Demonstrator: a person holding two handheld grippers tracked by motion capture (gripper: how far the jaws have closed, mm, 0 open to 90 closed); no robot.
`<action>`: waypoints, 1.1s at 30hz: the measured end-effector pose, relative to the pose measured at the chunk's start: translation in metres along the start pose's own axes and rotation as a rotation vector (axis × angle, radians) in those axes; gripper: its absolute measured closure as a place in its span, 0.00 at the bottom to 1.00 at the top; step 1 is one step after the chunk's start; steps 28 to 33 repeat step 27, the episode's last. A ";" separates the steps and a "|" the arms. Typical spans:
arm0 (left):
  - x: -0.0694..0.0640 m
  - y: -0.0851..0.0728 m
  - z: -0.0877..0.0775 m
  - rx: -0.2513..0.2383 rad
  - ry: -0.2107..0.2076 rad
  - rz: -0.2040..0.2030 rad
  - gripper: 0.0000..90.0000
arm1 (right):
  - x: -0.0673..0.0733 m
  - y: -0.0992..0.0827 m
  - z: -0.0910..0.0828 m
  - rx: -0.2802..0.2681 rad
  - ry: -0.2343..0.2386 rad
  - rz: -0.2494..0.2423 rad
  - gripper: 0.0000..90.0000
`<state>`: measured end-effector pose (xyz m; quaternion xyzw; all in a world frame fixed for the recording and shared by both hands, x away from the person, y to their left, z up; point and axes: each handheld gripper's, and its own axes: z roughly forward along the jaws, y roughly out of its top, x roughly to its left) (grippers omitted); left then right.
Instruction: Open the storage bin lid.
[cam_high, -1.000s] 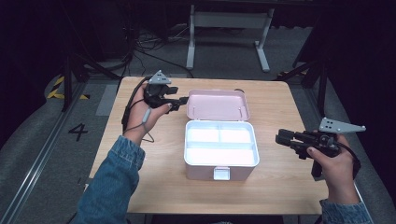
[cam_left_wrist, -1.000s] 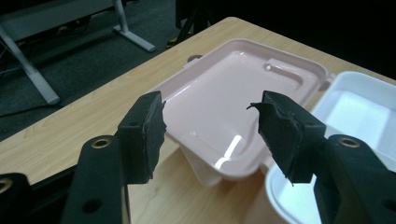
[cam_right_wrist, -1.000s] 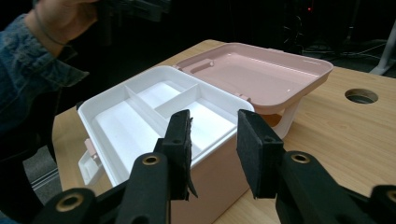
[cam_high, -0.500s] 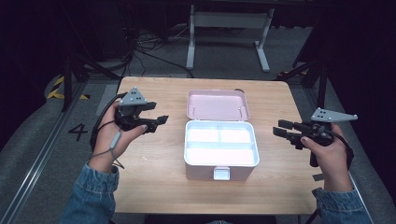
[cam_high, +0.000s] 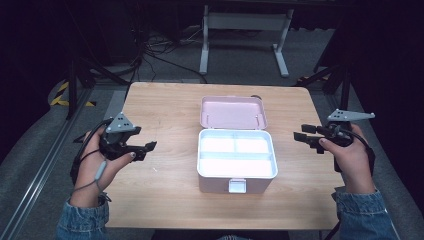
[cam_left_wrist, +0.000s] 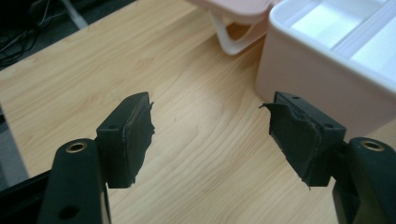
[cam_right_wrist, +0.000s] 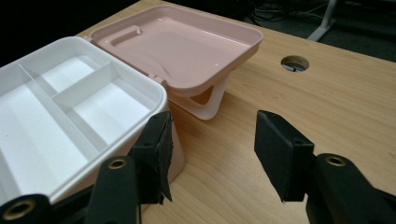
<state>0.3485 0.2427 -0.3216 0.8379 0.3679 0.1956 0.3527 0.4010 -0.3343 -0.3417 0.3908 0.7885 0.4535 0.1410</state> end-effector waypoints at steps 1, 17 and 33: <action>0.001 -0.003 0.000 0.022 0.004 0.000 0.33 | -0.001 -0.001 0.001 0.013 -0.006 0.008 0.51; 0.024 -0.046 0.027 0.198 0.041 -0.095 0.32 | -0.019 -0.018 0.010 0.130 -0.104 0.035 0.50; 0.030 -0.055 0.036 0.217 0.039 -0.122 0.32 | -0.023 -0.026 0.009 0.126 -0.111 0.048 0.49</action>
